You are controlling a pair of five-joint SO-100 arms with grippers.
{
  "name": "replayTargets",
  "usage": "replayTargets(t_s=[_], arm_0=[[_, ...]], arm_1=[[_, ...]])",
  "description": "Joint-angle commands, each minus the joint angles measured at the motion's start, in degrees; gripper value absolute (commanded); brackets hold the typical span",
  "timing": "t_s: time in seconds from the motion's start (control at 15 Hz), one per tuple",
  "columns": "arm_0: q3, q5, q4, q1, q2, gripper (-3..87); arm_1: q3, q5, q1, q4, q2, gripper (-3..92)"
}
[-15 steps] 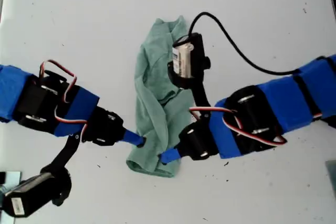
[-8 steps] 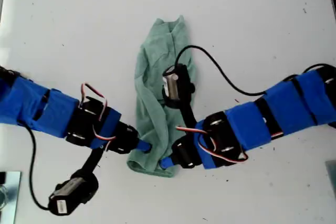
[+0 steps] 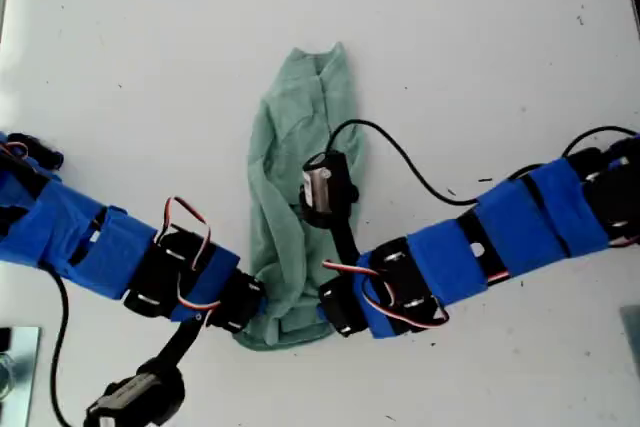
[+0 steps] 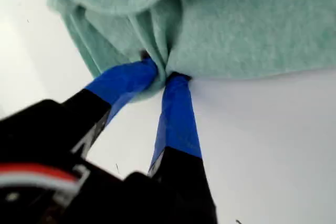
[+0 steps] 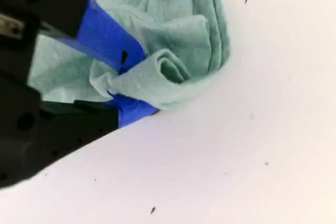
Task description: Fold t shirt
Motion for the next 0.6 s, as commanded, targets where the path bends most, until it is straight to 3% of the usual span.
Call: replayTargets(t_s=[0.0,0.27,0.53], arm_0=[[-9.93,1.05,-0.53,3.87,1.41,-0.2],[-17.49,4.31,-1.49,2.72,2.11,-0.3],[-17.67,5.45,-2.81,2.2,2.81,-0.2]], arm_1=[[0.0,-2.55,-2.02,5.1,7.82,2.5],[1.85,-4.83,-3.34,8.44,24.26,2.5],[3.25,-5.54,-3.78,6.86,27.42,2.5]])
